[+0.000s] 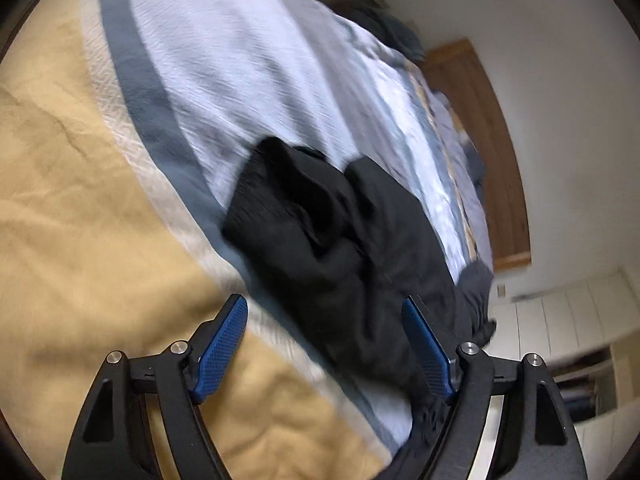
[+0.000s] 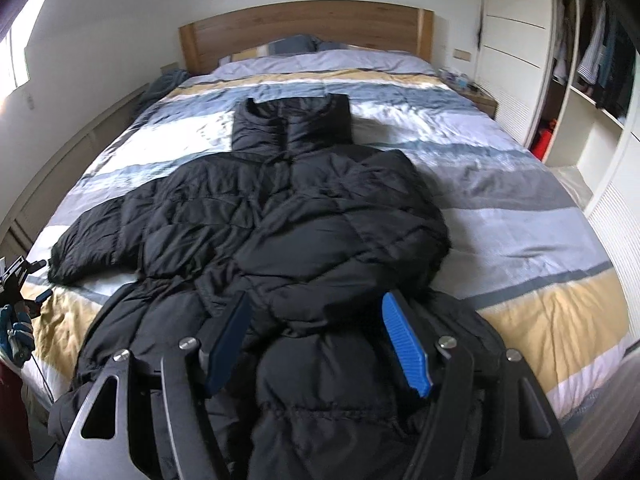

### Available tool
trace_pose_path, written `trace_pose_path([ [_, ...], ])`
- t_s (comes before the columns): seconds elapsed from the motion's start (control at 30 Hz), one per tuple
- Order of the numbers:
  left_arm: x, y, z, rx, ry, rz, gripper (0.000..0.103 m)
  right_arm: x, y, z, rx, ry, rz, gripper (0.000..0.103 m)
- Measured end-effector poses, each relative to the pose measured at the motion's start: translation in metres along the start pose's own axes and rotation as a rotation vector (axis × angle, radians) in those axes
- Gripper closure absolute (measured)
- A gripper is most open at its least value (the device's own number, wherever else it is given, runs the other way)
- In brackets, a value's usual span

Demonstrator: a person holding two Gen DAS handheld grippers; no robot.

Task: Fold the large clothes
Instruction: 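Grasp the sleeve cuff with the left tool and lift it, then fold the held sleeve across the jacket body with the left tool and release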

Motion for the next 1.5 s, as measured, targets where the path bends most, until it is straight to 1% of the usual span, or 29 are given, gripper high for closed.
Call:
trace_pose_path([
  [0.1, 0.0, 0.008, -0.012, -0.009, -0.018, 0.024, 0.032, 0.009, 0.0, -0.002, -0.005, -0.02, -0.015, 0.035],
  [0.13, 0.002, 0.01, -0.017, -0.013, -0.035, 0.027, 0.037, 0.011, 0.0, -0.002, -0.006, -0.023, -0.018, 0.035],
  [0.17, 0.005, 0.011, -0.021, -0.022, -0.06, 0.034, 0.046, 0.012, 0.0, -0.003, -0.007, -0.026, -0.022, 0.035],
  [0.2, 0.009, 0.011, -0.027, -0.035, -0.087, 0.043, 0.05, 0.013, 0.0, -0.003, -0.007, -0.027, -0.023, 0.035],
  [0.27, 0.014, 0.01, -0.035, -0.046, -0.088, 0.048, 0.062, 0.014, 0.0, -0.002, -0.006, -0.024, -0.024, 0.035],
  [0.3, 0.017, 0.009, -0.037, -0.046, -0.085, 0.046, 0.065, 0.014, 0.001, -0.002, -0.003, -0.023, -0.023, 0.035],
  [0.33, 0.018, 0.008, -0.037, -0.044, -0.088, 0.049, 0.073, 0.015, 0.001, 0.0, 0.001, -0.023, -0.02, 0.035],
  [0.37, 0.02, 0.007, -0.036, -0.042, -0.093, 0.053, 0.077, 0.015, 0.0, 0.002, 0.004, -0.023, -0.019, 0.035],
  [0.47, 0.025, 0.006, -0.027, -0.03, -0.085, 0.033, 0.085, 0.019, 0.0, 0.009, 0.02, -0.015, -0.031, 0.035],
  [0.6, 0.046, 0.007, -0.012, -0.021, -0.069, -0.032, 0.087, 0.026, -0.001, 0.015, 0.035, -0.007, -0.049, 0.035],
  [0.67, 0.061, 0.005, -0.007, -0.014, -0.061, -0.071, 0.088, 0.025, -0.003, 0.021, 0.046, -0.005, -0.037, 0.035],
  [0.8, 0.095, -0.001, 0.006, 0.0, -0.044, -0.162, 0.088, 0.027, -0.007, 0.033, 0.068, 0.017, -0.026, 0.035],
  [0.93, 0.132, -0.01, 0.015, 0.016, -0.033, -0.246, 0.089, 0.037, -0.011, 0.046, 0.091, 0.016, -0.016, 0.035],
  [1.1, 0.176, -0.024, 0.026, 0.032, -0.044, -0.338, 0.089, 0.056, -0.014, 0.064, 0.128, 0.024, -0.022, 0.035],
  [1.33, 0.258, -0.059, 0.038, 0.039, -0.068, -0.495, 0.089, 0.091, -0.019, 0.082, 0.168, 0.055, -0.066, 0.035],
  [1.5, 0.321, -0.104, 0.035, 0.019, -0.083, -0.618, 0.089, 0.118, -0.028, 0.088, 0.184, 0.083, -0.102, 0.035],
])
Point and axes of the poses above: each gripper's, at about its wrist camera, not at the fingertips, and z roughly against the way its jaws point, x to its right, y to its top, the point moved 1 cm from there along -z, roughly the way its jaws point, and after that the axes turned 8 degrees about -z, right-handed, at the moved point
